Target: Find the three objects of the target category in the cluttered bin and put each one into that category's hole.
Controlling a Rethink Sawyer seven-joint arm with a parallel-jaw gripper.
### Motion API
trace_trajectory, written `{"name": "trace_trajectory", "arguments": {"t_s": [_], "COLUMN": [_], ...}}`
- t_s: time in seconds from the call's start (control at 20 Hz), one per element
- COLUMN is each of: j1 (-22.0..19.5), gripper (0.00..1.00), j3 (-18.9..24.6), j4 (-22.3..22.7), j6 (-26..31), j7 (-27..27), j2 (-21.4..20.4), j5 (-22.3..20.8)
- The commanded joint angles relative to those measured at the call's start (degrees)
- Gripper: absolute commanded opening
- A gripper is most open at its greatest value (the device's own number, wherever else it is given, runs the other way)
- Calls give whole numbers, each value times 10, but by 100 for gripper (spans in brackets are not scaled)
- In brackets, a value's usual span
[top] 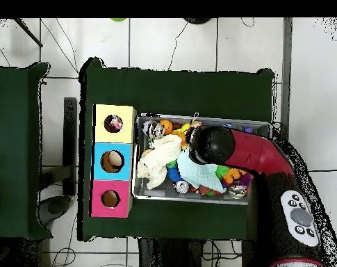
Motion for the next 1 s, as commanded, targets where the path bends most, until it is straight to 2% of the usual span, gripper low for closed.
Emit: {"name": "trace_trajectory", "arguments": {"t_s": [0.05,0.2,0.25,0.4,0.55,0.65,0.85,1.0], "j1": [-23,-26,-14,-3,-7,-19,-50,-76], "gripper": [0,0,0,0,0,0,0,0], "j3": [106,115,97,74,62,63,72,85], "j4": [51,45,24,-15,-80,-103,-123,-109], "j6": [-105,-147,-150,-115,-58,-39,-19,-19], "j7": [49,52,49,19,-39,-63,-98,-118], "j2": [-54,-46,-45,-35,8,31,59,55], "j5": [54,52,37,16,-15,-27,-47,-58]}}
